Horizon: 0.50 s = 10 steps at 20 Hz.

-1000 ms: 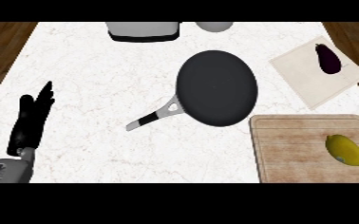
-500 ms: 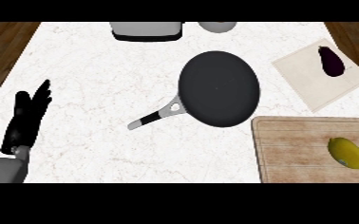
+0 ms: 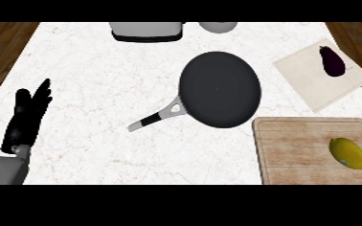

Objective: Pick the lemon from the cutting board and place it in the pan

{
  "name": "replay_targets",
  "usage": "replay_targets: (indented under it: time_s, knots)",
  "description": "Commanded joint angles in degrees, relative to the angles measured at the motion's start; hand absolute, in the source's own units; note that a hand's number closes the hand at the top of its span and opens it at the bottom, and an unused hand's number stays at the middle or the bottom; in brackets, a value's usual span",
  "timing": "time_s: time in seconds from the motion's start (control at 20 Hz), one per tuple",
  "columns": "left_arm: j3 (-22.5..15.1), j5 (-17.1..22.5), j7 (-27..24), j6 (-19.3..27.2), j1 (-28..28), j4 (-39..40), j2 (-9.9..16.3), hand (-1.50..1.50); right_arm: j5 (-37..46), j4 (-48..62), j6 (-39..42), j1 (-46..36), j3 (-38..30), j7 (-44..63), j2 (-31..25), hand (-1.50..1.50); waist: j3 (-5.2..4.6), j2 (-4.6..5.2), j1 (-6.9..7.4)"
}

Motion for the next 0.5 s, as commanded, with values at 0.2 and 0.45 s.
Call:
replay_targets:
  time_s: [0.2, 0.45]
  knots:
    - [1.69, -0.90, 1.35, -2.47, -1.33, 0.49, 0.94, 0.00, 15.05, -1.97, -2.65, -0.23, 8.79, 0.34, 1.71, -1.50, -0.06, 0.12, 0.30]
    - [2.31, -3.46, 0.63, -1.17, -1.50, 1.78, -3.22, 0.00, 20.92, -1.95, -4.69, 3.36, 7.62, -1.74, 6.18, -1.50, -0.06, -0.03, -0.38]
